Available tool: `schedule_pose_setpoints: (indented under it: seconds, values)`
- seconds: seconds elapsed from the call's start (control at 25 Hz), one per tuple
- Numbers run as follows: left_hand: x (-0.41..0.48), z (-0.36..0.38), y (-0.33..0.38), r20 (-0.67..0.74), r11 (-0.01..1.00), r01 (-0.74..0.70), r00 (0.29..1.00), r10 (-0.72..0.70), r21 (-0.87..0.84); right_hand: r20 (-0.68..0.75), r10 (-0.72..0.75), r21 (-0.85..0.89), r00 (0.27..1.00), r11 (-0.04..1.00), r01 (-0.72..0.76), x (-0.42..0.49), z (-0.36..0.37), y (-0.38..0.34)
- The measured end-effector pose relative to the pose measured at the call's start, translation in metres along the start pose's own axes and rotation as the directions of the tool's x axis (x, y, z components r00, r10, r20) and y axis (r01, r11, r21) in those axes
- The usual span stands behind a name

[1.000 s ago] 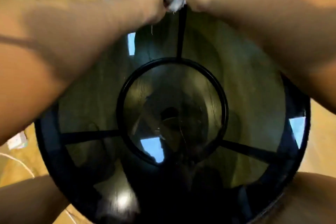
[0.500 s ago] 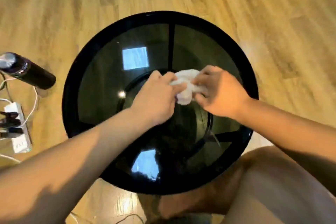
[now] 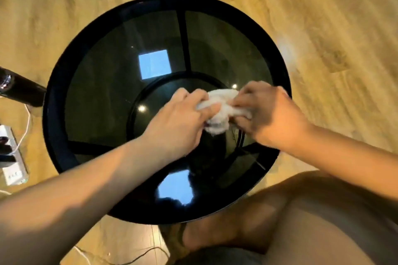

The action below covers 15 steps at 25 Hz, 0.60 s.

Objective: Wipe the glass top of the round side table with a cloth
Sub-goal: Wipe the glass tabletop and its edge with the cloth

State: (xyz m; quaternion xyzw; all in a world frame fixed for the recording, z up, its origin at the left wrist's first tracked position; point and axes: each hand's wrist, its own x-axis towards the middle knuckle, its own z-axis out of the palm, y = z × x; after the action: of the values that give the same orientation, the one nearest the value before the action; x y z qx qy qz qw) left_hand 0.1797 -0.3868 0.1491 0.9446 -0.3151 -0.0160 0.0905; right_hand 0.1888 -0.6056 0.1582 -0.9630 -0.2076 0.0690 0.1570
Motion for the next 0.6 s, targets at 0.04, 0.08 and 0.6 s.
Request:
schedule_pose_setpoints:
  seconds: [0.04, 0.08, 0.6]
  values:
    - [0.032, 0.002, -0.016, -0.001, 0.999, 0.043, 0.999, -0.043, 0.031, 0.016, 0.033, -0.042, 0.999, 0.999, -0.032, 0.037, -0.005, 0.014]
    - [0.063, 0.001, -0.032, -0.011, 0.993, 0.096, 0.995, -0.095, 0.062, -0.01, 0.056, -0.067, 0.998, 0.996, -0.057, 0.075, -0.008, 0.026]
    - [0.196, -0.02, -0.059, -0.053, 0.875, 0.414, 0.908, -0.415, 0.25, -0.134, 0.163, -0.127, 0.978, 0.976, -0.18, 0.199, -0.036, 0.079]
